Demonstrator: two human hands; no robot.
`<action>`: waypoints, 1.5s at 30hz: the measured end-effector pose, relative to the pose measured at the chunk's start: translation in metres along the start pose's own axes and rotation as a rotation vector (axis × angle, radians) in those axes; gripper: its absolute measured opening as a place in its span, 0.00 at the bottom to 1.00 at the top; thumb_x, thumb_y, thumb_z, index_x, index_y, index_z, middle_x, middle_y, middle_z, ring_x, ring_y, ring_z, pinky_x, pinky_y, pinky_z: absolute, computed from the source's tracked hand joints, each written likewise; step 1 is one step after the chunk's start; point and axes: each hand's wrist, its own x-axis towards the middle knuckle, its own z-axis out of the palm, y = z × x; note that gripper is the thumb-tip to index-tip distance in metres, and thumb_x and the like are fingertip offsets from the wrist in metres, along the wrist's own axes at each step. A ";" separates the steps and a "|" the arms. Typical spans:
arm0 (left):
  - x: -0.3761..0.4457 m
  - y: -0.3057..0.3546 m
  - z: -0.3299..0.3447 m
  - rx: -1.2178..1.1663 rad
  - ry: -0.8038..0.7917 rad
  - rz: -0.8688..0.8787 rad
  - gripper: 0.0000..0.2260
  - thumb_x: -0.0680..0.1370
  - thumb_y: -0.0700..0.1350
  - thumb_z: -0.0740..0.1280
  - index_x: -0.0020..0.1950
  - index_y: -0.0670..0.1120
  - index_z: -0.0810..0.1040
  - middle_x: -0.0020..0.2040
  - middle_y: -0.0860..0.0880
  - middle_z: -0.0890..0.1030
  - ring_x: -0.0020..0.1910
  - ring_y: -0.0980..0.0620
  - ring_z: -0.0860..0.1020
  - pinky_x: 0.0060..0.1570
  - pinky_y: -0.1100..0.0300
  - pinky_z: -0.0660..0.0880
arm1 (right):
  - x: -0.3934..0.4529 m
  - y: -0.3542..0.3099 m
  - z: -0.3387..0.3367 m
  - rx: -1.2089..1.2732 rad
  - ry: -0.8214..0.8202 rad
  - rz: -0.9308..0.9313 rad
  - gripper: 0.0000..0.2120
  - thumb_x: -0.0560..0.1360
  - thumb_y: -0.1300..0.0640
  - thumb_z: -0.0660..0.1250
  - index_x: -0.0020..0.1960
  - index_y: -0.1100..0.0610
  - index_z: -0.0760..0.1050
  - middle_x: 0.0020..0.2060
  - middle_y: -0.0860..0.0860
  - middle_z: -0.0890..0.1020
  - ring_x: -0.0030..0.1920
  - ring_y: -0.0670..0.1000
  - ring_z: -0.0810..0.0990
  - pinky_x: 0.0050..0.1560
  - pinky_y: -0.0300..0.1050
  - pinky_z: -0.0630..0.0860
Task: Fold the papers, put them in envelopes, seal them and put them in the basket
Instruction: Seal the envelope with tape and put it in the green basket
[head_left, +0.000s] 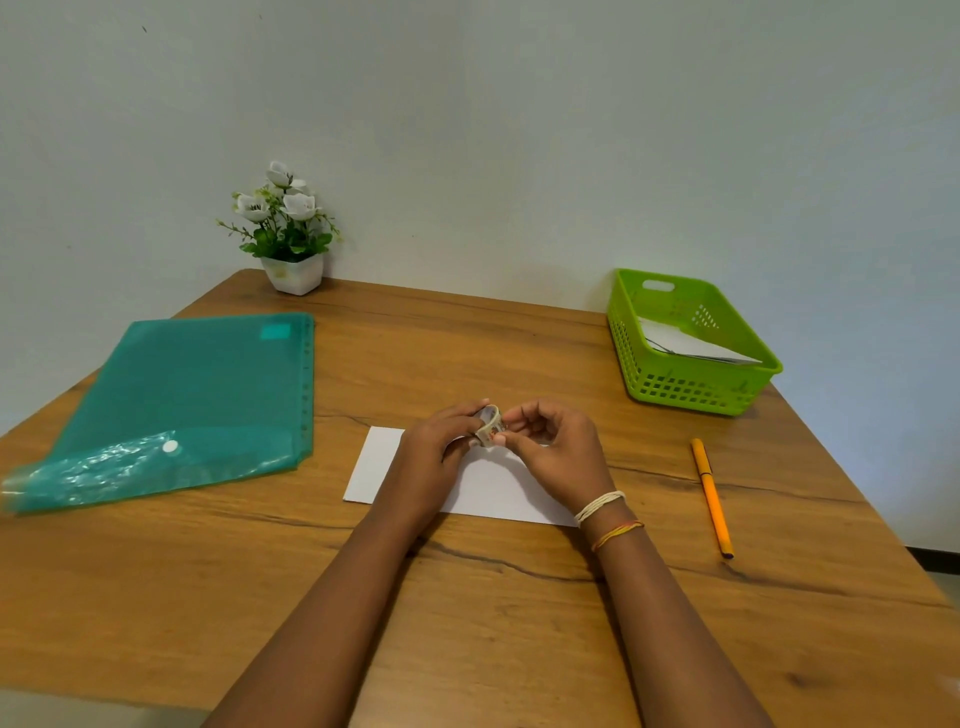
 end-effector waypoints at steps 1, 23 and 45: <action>0.000 0.000 0.000 0.007 -0.005 -0.003 0.14 0.78 0.34 0.64 0.58 0.47 0.82 0.65 0.58 0.75 0.64 0.61 0.71 0.59 0.78 0.63 | 0.000 0.000 -0.001 0.009 -0.011 0.012 0.12 0.66 0.64 0.77 0.41 0.50 0.79 0.37 0.49 0.82 0.37 0.44 0.79 0.42 0.36 0.78; -0.001 -0.002 0.002 0.026 -0.043 0.021 0.14 0.77 0.34 0.65 0.58 0.48 0.82 0.66 0.56 0.76 0.65 0.61 0.72 0.59 0.78 0.64 | 0.001 0.000 -0.003 -0.014 -0.004 -0.002 0.08 0.69 0.65 0.74 0.40 0.52 0.80 0.34 0.46 0.82 0.35 0.40 0.78 0.39 0.33 0.75; 0.001 0.000 0.005 0.175 0.031 -0.092 0.10 0.79 0.38 0.63 0.58 0.44 0.79 0.64 0.51 0.75 0.59 0.56 0.73 0.56 0.68 0.66 | -0.002 -0.004 -0.003 -0.002 0.096 -0.006 0.07 0.69 0.63 0.73 0.37 0.52 0.80 0.36 0.49 0.84 0.36 0.46 0.83 0.38 0.36 0.79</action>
